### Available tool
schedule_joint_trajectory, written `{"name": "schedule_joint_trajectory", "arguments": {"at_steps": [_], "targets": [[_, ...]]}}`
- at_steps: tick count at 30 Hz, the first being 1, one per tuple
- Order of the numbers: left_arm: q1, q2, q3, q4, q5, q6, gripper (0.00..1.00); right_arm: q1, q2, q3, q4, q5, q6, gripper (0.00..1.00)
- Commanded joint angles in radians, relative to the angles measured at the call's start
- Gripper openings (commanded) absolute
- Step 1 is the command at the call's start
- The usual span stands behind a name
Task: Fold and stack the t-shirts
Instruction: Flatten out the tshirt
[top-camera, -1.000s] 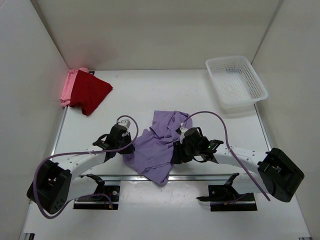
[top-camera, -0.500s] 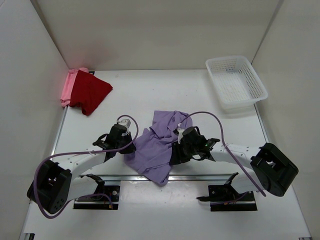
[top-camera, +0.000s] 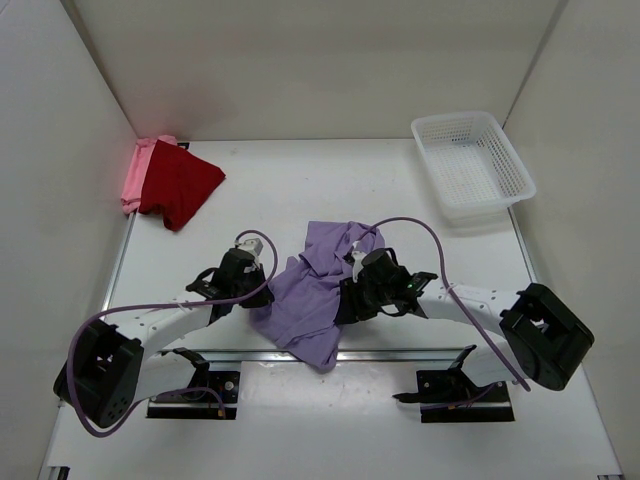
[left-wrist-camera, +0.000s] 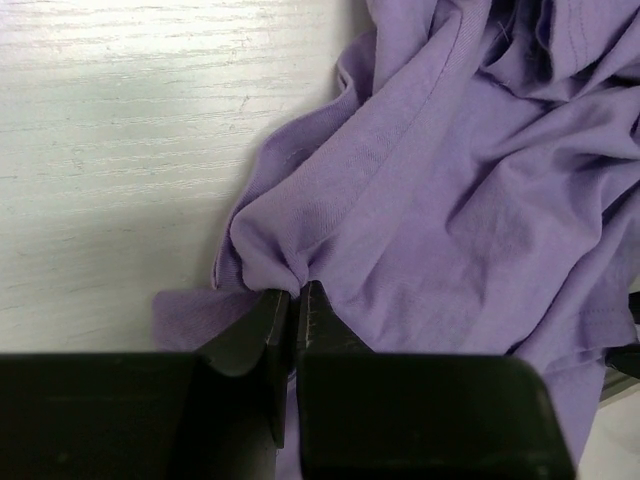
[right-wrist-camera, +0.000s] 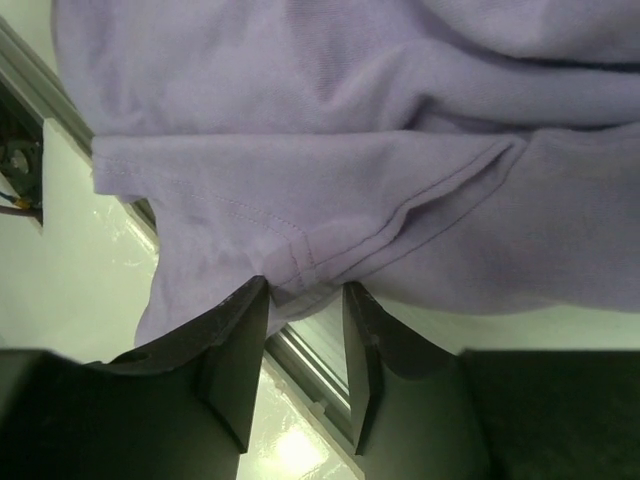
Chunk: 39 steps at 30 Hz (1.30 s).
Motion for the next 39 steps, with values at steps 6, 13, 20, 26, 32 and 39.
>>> {"name": "schedule_joint_trajectory", "arguments": {"at_steps": [6, 13, 20, 26, 32, 39], "targets": [[-0.015, -0.025, -0.004, 0.032, 0.028, -0.015, 0.0, 0.007, -0.033, 0.071, -0.099, 0.084, -0.019, 0.37], [-0.007, -0.045, -0.018, 0.044, 0.03, -0.021, 0.0, 0.015, -0.033, 0.083, -0.094, 0.075, -0.01, 0.37], [-0.005, -0.047, -0.028, 0.041, 0.035, -0.022, 0.0, 0.026, 0.01, 0.065, -0.064, 0.072, 0.013, 0.36], [-0.005, -0.042, -0.024, 0.055, 0.027, -0.024, 0.0, 0.026, 0.007, 0.078, -0.038, 0.087, 0.004, 0.2], [0.011, -0.05, 0.018, 0.049, 0.051, -0.028, 0.0, 0.006, -0.019, 0.103, -0.036, 0.127, -0.007, 0.0], [0.176, -0.016, 0.345, -0.014, 0.2, -0.002, 0.0, -0.17, -0.197, 0.335, -0.174, 0.23, -0.141, 0.0]]}}
